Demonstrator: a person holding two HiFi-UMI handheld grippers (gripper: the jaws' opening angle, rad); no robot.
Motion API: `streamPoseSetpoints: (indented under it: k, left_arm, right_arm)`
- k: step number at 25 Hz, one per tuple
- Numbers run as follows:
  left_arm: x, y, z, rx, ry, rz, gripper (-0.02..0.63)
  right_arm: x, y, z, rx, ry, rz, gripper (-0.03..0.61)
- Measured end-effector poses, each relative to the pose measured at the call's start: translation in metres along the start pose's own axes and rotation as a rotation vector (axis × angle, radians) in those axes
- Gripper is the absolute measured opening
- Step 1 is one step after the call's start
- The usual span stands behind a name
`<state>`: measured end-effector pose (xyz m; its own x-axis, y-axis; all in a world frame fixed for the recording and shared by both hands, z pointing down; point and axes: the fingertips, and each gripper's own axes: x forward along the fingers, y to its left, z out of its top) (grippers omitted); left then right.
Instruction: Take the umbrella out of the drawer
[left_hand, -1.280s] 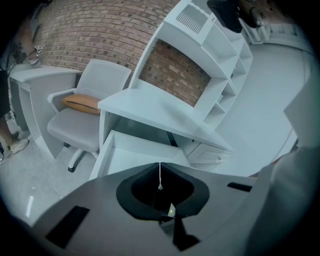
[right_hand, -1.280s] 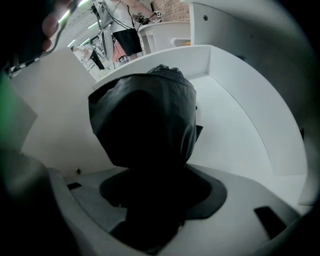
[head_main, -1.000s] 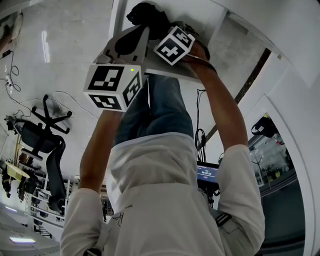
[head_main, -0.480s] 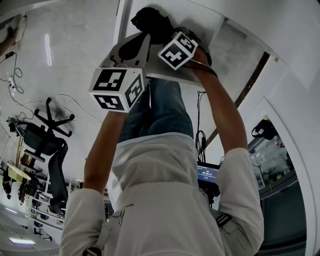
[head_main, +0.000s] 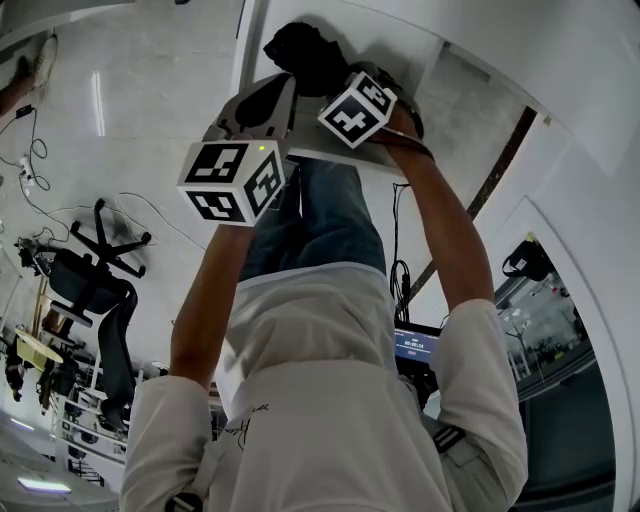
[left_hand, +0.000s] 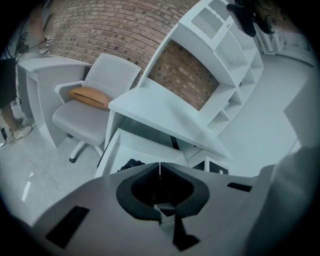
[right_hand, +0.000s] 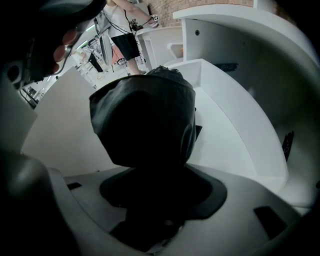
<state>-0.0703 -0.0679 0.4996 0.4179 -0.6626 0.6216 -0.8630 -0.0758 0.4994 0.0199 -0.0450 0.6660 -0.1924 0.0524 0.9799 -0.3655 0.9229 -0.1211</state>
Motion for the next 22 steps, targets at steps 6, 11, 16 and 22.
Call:
streamPoseSetpoints:
  k: [6,11,16,22]
  left_arm:
    - [-0.004,-0.003,0.005,0.012,-0.004,0.000,0.018]
    - [-0.005,-0.012,0.010,0.017,-0.005,-0.006,0.018]
    - [-0.009,-0.015,0.014,0.024,-0.010,-0.012,0.018]
    - [-0.015,-0.020,0.014,0.042,-0.016,-0.015,0.018]
  right_arm:
    - [-0.009,0.000,-0.003,-0.008,0.002,-0.009,0.252]
    - [-0.022,-0.003,-0.004,-0.019,0.000,-0.018,0.252]
    - [-0.031,-0.003,-0.003,-0.013,-0.007,-0.025,0.252]
    - [-0.038,0.002,-0.005,0.001,-0.025,-0.017,0.252]
